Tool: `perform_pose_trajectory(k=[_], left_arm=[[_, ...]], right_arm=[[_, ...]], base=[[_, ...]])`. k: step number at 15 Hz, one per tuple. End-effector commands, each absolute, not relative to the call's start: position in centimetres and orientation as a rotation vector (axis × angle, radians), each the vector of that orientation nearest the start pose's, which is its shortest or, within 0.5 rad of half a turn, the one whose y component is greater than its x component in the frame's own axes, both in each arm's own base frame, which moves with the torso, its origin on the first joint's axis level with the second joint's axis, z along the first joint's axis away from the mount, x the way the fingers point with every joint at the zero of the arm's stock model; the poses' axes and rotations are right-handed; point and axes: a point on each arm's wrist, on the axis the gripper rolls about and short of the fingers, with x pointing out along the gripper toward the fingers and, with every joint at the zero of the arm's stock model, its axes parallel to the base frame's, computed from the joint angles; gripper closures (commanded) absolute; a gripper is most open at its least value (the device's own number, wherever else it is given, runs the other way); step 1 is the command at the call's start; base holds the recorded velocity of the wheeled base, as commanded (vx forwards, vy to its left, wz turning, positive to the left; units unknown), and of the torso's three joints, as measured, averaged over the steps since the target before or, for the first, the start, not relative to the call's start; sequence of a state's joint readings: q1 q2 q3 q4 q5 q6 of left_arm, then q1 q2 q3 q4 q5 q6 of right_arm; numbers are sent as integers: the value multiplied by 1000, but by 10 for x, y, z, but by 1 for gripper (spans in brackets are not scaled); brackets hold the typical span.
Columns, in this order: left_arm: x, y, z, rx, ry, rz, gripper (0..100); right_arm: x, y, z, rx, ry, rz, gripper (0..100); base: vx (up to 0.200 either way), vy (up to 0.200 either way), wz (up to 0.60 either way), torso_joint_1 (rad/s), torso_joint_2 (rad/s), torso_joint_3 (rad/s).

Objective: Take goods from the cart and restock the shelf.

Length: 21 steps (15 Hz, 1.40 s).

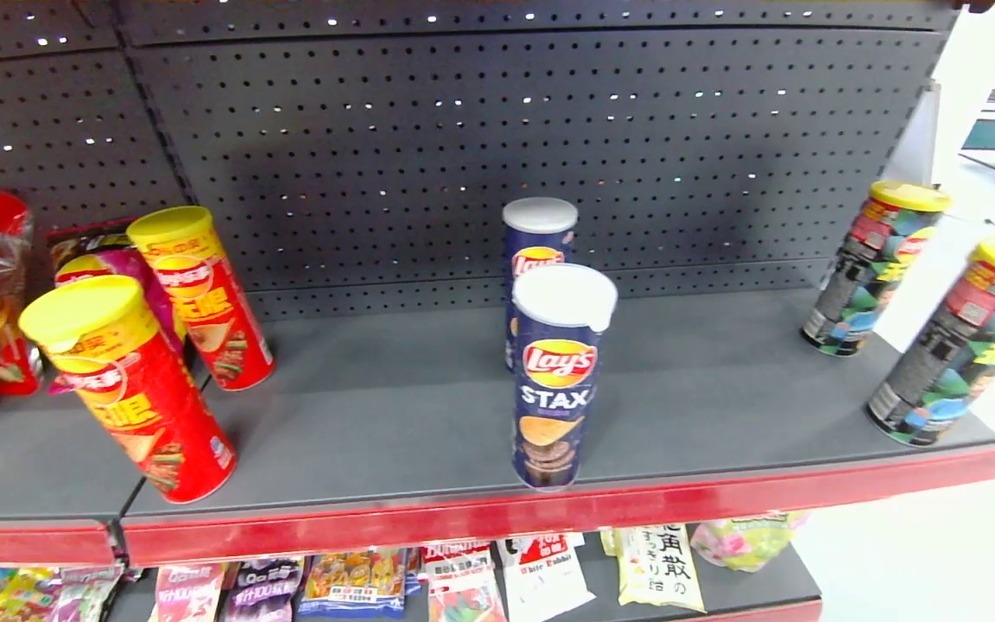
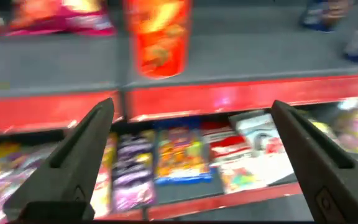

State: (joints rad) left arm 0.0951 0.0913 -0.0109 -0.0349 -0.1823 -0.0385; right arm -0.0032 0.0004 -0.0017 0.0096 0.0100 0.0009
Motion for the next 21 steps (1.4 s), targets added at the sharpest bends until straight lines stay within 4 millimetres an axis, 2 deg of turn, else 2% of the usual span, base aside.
perform_pose_trajectory(k=[1, 9, 10, 12, 13, 15, 17, 21], left_arm=[[-16, -6, 84, -39, 53, -88, 0], [-16, -5, 83, 13, 53, -66, 0], [-16, -5, 83, 33, 52, -67, 0], [-16, -5, 83, 41, 52, -70, 0], [-16, -5, 83, 42, 53, -70, 0], [-15, -5, 83, 59, 53, -68, 0], [-15, -5, 83, 74, 52, -68, 0], [-15, -5, 83, 85, 55, -58, 0]], right_arm=[[-23, 0, 75, 2, 8, 8, 0], [-24, 1, 78, 9, -8, 29, 0], [-27, 2, 130, 30, -87, 127, 0], [-10, 3, 188, 41, -59, 169, 0], [11, 4, 200, -22, 18, 198, 0], [55, 6, 197, -157, 200, 237, 0], [82, 9, 187, -184, 335, 269, 0], [119, 17, 172, -226, 452, 311, 0]], base=[[0, 0, 600, 12, 2, 7], [0, 0, 0, 0, 0, 0], [0, 0, 0, 0, 0, 0], [0, 0, 0, 0, 0, 0], [0, 0, 0, 0, 0, 0], [0, 0, 0, 0, 0, 0], [0, 0, 0, 0, 0, 0], [0, 0, 0, 0, 0, 0]])
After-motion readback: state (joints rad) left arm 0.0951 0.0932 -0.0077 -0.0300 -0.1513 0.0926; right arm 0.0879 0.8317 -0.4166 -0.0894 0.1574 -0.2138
